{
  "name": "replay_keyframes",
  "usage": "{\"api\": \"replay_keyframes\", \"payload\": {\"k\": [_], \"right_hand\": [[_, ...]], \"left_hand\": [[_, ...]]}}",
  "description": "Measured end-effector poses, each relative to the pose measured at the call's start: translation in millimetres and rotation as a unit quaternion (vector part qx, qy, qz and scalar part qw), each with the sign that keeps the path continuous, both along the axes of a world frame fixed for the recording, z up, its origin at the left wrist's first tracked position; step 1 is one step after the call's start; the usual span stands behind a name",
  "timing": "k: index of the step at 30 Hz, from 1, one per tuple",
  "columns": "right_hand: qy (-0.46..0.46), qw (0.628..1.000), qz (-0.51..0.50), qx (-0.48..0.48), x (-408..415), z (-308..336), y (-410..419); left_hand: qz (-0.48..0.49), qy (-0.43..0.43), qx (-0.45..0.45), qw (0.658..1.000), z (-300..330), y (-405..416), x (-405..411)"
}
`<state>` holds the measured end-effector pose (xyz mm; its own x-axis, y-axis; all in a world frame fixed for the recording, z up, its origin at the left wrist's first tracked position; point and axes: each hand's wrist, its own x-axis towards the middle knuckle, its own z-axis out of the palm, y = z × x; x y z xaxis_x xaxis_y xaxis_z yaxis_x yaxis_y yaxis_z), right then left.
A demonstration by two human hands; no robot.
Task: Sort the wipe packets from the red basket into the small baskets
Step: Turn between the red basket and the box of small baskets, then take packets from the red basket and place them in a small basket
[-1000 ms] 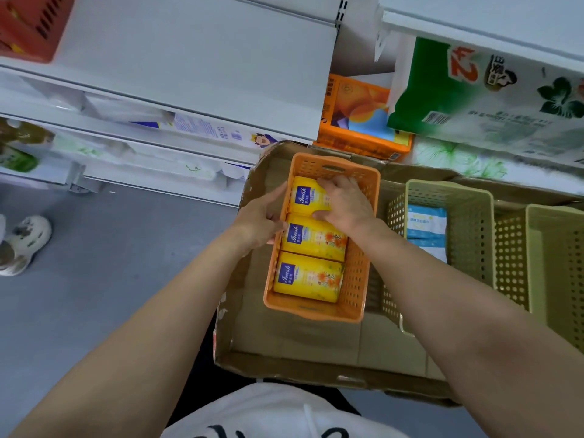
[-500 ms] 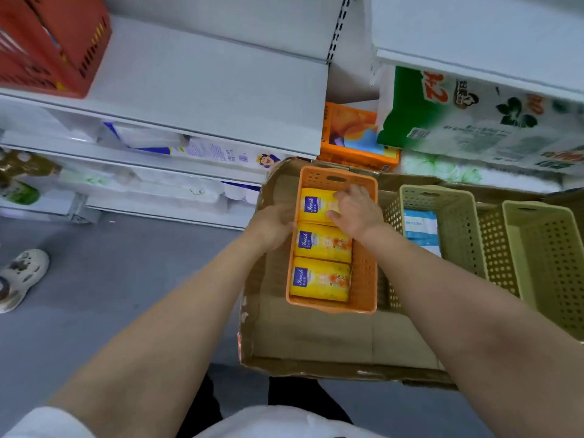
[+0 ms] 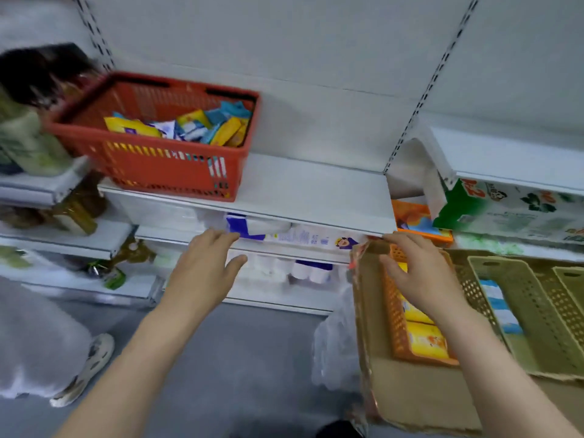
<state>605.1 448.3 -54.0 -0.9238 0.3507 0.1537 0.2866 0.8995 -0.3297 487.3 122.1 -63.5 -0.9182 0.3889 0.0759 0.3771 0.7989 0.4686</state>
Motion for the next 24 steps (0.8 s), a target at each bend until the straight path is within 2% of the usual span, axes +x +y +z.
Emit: {"api": "replay_keyframes", "payload": {"k": [4,10,18,24], "right_hand": [[0.053,0.998,0.025,-0.031,-14,20,-78],[0.087,0.990,0.105,-0.043,-83,36,-145],[0.110,0.986,0.127,-0.013,-251,48,-162],[0.105,0.982,0.153,-0.045,-390,66,-167]], "left_hand": [[0.037,0.053,0.000,0.998,20,-70,-20],[0.038,0.105,0.005,0.994,33,-113,-79],[0.034,0.168,-0.031,0.985,46,-129,-229],[0.038,0.135,-0.047,0.989,65,-126,-348]]}}
